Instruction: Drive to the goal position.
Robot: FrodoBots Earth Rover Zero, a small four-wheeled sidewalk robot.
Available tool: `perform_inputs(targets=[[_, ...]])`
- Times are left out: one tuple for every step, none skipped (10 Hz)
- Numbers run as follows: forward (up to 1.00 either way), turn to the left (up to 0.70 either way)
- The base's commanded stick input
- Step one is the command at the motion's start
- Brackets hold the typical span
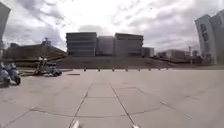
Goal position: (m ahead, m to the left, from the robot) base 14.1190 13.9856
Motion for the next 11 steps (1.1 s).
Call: perform_inputs(targets=[[0.7, 0.0], [0.7, 0.0], [0.7, 0.0], [0.7, 0.0], [0.7, 0.0], [0.7, 0.0], [0.7, 0.0], [0.7, 0.0], [0.7, 0.0], [0.7, 0.0], [0.7, 0.0]])
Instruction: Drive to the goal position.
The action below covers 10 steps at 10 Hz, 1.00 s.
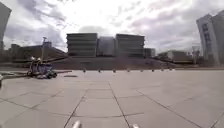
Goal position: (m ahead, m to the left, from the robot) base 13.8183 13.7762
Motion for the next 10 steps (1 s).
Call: perform_inputs(targets=[[0.7, 0.0], [0.7, 0.0], [0.7, 0.0], [0.7, 0.0], [0.7, 0.0], [0.7, 0.0], [0.7, 0.0], [0.7, 0.0], [0.7, 0.0], [0.7, 0.0]])
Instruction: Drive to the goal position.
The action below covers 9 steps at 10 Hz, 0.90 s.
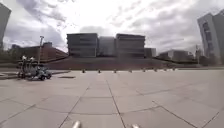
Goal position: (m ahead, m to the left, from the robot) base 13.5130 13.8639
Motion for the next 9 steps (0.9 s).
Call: perform_inputs(targets=[[0.7, 0.0], [0.7, 0.0], [0.7, 0.0], [0.7, 0.0], [0.7, 0.0], [0.7, 0.0], [0.7, 0.0], [0.7, 0.0], [0.7, 0.0]])
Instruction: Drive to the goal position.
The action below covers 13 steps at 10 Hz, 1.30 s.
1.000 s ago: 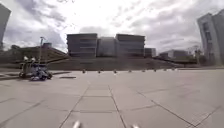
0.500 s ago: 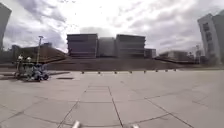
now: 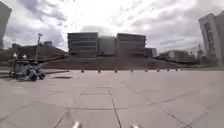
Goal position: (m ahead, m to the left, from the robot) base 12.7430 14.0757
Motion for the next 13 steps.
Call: perform_inputs(targets=[[0.7, 0.0], [0.7, 0.0], [0.7, 0.0], [0.7, 0.0], [0.7, 0.0], [0.7, 0.0], [0.7, 0.0], [0.7, 0.0], [0.7, 0.0], [0.7, 0.0], [0.7, 0.0], [0.7, 0.0], [0.7, 0.0]])
